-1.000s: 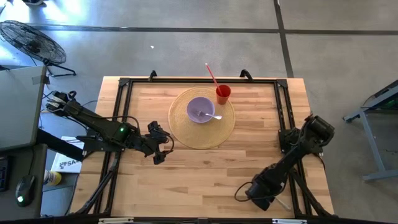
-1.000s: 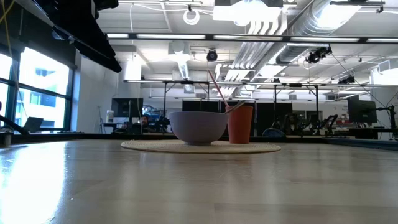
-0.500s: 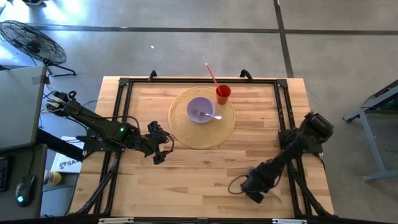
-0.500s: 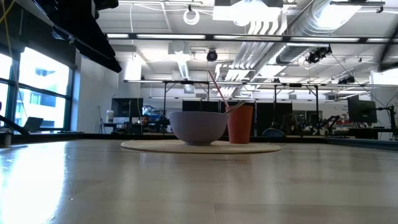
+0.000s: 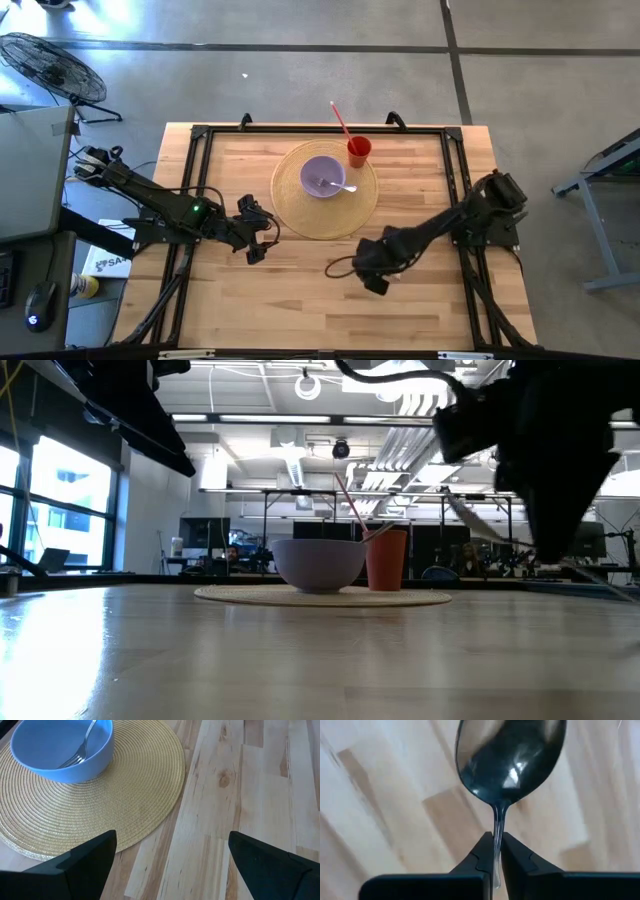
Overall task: Pick & Place Utensil
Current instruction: Put the silver spoon into the violet bowl on the table placemat
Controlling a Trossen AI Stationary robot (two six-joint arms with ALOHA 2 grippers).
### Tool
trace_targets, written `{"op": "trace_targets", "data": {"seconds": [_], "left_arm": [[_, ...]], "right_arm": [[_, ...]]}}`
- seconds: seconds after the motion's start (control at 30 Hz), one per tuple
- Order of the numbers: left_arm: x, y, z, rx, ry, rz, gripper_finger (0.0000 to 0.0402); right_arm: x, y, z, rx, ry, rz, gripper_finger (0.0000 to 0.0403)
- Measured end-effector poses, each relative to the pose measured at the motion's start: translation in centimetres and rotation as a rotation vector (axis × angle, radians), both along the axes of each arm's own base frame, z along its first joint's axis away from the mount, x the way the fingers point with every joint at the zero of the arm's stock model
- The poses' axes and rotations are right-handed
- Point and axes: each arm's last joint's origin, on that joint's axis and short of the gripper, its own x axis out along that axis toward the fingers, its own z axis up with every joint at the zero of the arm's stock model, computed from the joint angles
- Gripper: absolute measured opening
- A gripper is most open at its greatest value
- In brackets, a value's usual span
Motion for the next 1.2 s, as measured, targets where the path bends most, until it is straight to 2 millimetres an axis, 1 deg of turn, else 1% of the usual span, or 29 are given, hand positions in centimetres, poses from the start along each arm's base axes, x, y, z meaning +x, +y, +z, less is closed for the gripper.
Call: {"op": "trace_targets", "data": {"seconds": [0.13,0.37,0.5,0.7,0.9,1.07,1.2], "left_arm": [[0.0,0.0,0.0,0.000,0.000,0.000,0.0378],[0.0,0.0,0.0,0.000,-0.001,0.000,0.0378],[0.0,0.0,0.0,0.000,0.000,0.000,0.0378],[0.0,0.0,0.0,0.000,0.000,0.000,0.0378],[0.0,0.0,0.0,0.000,0.000,0.000,0.0378],[0.0,0.0,0.0,0.000,0.000,0.000,0.0378],[0.0,0.0,0.0,0.000,0.001,0.000,0.0378]], "right_arm": [[0.8,-0.9,-0.4,-0.022,-0.057,0.071,0.0017],[2.1,-0.7,-1.2,-0.083,-0.261,0.154,0.0009],[2.3,-0.6,-2.5,-0.093,-0.365,0.193,0.0016],[1.9,-0.8,-4.6,-0.081,-0.494,0.227,0.0011],[1.5,-1.1,-5.8,-0.113,-0.627,0.240,0.0017],[0.5,-1.7,-7.1,-0.161,-0.685,0.215,0.0017],[-0.1,-1.9,-7.7,-0.145,-0.747,0.202,0.0018]]}}
